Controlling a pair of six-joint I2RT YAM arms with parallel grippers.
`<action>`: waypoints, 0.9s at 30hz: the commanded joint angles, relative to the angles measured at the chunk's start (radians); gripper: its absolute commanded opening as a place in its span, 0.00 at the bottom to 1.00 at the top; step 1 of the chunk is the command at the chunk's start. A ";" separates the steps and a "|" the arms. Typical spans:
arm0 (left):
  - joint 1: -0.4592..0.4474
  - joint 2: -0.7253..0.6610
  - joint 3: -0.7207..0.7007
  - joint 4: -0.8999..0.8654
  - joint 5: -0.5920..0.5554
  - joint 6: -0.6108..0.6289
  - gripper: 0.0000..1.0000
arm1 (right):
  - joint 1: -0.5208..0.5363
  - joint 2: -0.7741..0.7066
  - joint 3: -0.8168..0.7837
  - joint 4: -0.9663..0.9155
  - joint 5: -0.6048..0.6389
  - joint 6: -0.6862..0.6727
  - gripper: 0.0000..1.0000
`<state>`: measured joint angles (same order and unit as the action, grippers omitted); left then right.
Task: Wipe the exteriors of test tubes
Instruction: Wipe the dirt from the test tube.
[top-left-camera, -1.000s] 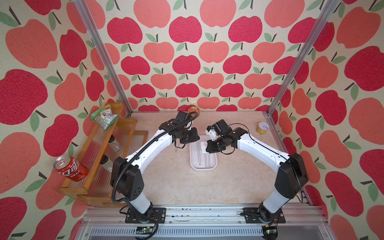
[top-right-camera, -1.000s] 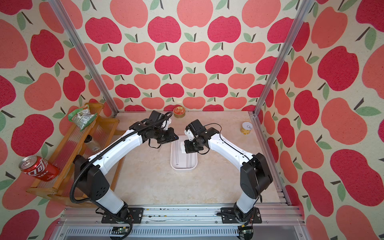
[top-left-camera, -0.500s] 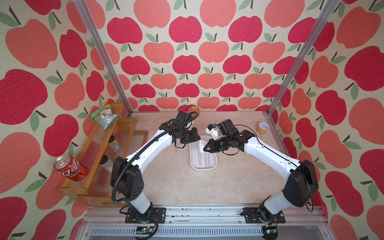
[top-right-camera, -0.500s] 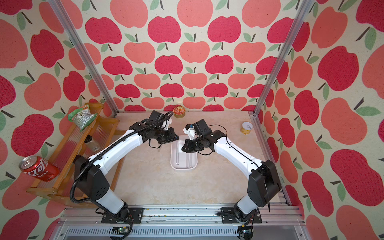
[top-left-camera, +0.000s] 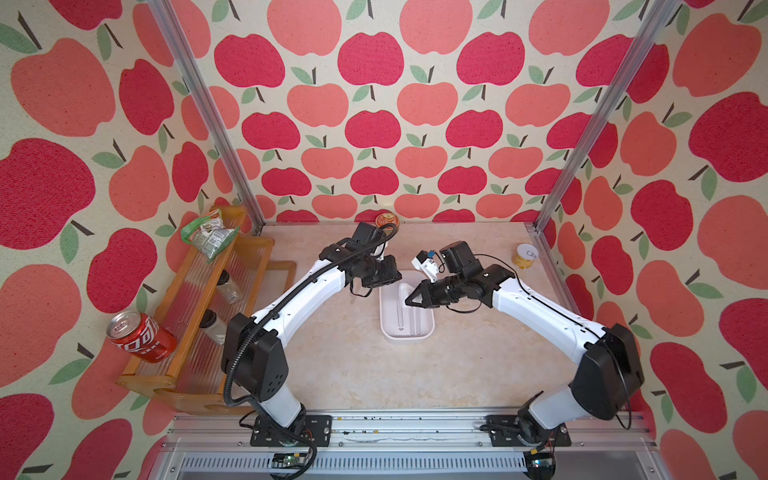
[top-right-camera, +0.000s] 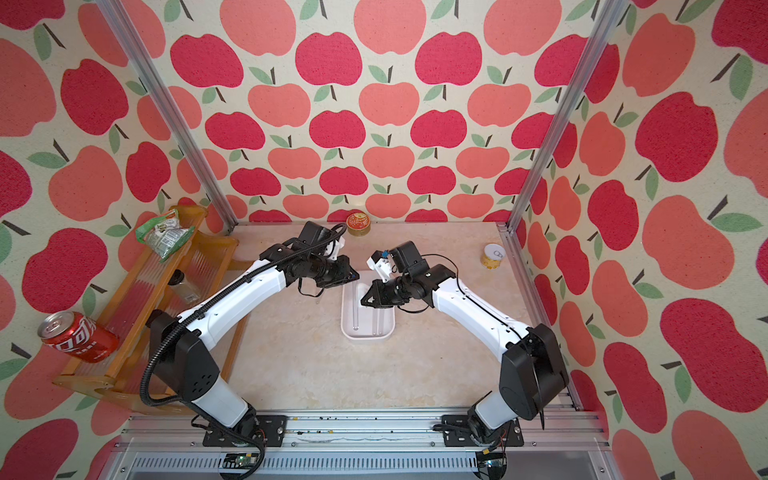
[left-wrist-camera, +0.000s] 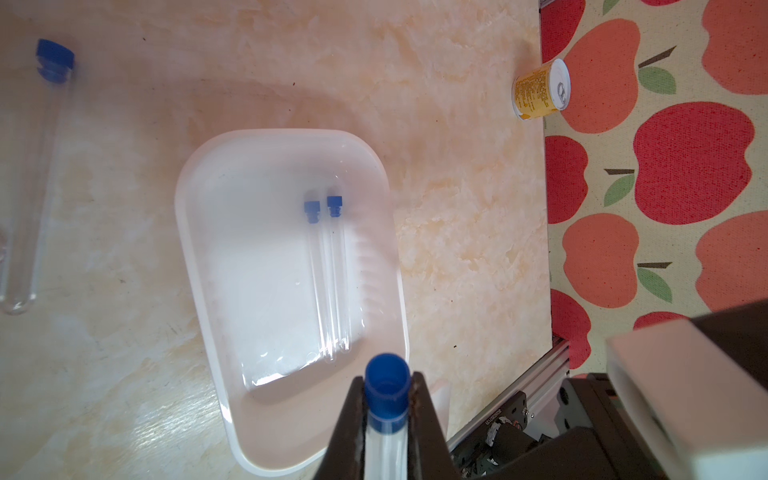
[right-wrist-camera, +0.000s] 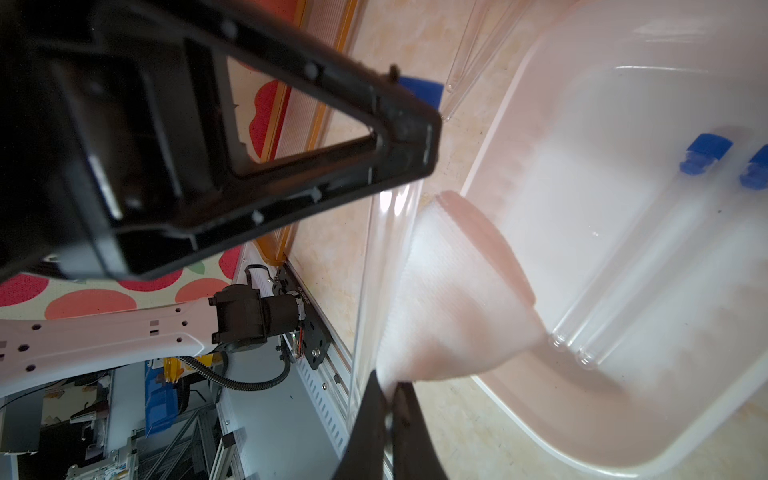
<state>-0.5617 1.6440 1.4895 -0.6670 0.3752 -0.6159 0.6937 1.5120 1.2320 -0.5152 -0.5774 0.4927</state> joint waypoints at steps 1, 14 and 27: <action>0.001 0.019 0.019 -0.005 0.009 -0.004 0.13 | 0.017 -0.050 -0.042 -0.002 -0.040 0.007 0.00; 0.003 0.032 0.037 -0.001 0.018 -0.003 0.13 | 0.090 -0.153 -0.212 0.064 -0.019 0.068 0.00; -0.020 0.029 0.020 0.011 0.021 -0.016 0.13 | 0.000 -0.049 -0.047 0.033 -0.036 0.032 0.00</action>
<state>-0.5701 1.6569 1.4967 -0.6621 0.3828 -0.6163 0.7109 1.4364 1.1370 -0.4854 -0.5957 0.5438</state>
